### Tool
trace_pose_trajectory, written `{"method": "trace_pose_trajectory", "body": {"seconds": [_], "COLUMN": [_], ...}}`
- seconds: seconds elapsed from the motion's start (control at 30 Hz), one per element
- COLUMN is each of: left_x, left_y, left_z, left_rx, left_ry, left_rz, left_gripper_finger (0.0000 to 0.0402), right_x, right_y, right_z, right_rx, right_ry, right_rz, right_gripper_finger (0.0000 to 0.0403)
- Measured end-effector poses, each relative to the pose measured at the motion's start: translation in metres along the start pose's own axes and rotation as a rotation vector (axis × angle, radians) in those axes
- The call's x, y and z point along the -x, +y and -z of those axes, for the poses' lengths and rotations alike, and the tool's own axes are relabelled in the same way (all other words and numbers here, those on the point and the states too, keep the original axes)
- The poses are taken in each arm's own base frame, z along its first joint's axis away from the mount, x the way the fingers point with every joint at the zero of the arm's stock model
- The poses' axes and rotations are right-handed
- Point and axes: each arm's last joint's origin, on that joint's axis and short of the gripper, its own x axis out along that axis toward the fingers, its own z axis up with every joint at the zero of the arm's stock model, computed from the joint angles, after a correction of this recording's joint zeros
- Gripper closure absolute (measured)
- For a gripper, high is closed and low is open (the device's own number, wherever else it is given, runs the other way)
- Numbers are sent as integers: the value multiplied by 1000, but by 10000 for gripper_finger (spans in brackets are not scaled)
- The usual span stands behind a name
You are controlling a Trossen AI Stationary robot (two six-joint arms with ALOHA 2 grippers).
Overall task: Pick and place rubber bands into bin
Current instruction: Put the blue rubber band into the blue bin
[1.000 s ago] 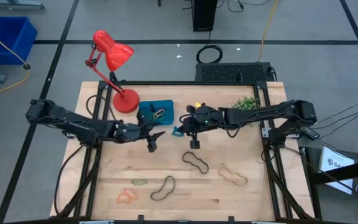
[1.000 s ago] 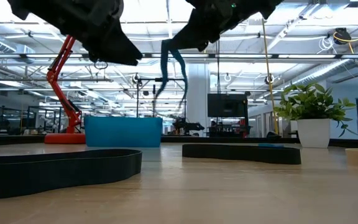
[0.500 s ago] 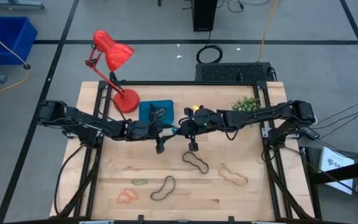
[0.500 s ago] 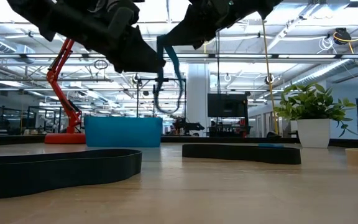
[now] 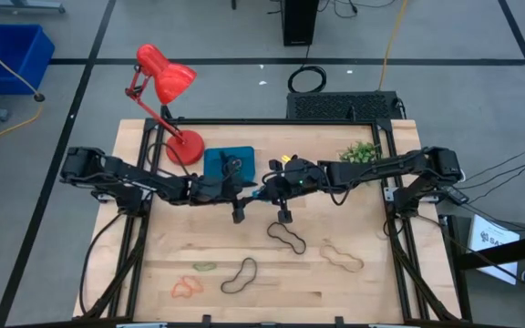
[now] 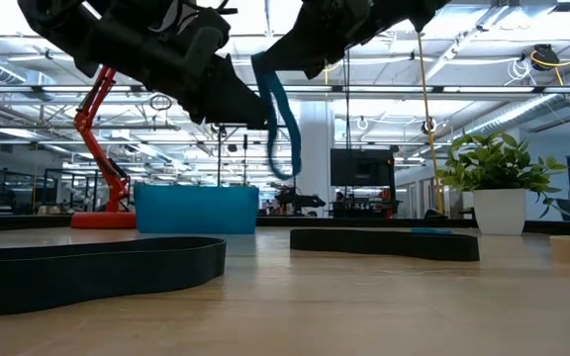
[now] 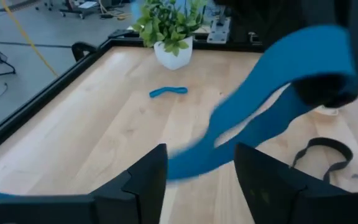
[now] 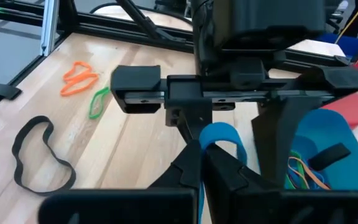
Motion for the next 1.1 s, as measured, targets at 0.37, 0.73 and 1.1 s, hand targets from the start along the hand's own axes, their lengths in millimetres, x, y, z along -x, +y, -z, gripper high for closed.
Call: {"method": "trace_pose_trajectory", "body": {"seconds": [0.37, 0.73, 1.1], "left_x": [0, 0, 0], "left_y": [-1, -1, -1], "left_z": [-3, -4, -4], "left_rx": [6, 1, 2], "left_ry": [-25, -42, -35], "left_rz": [36, 26, 19], "left_gripper_finger": [338, 395, 396], "right_x": [0, 0, 0], "right_y": [0, 0, 0], "right_z": [0, 0, 0], "right_rx": [2, 2, -51], "right_ry": [0, 1, 1], "right_rz": [0, 0, 3], "right_gripper_finger": [403, 403, 369]}}
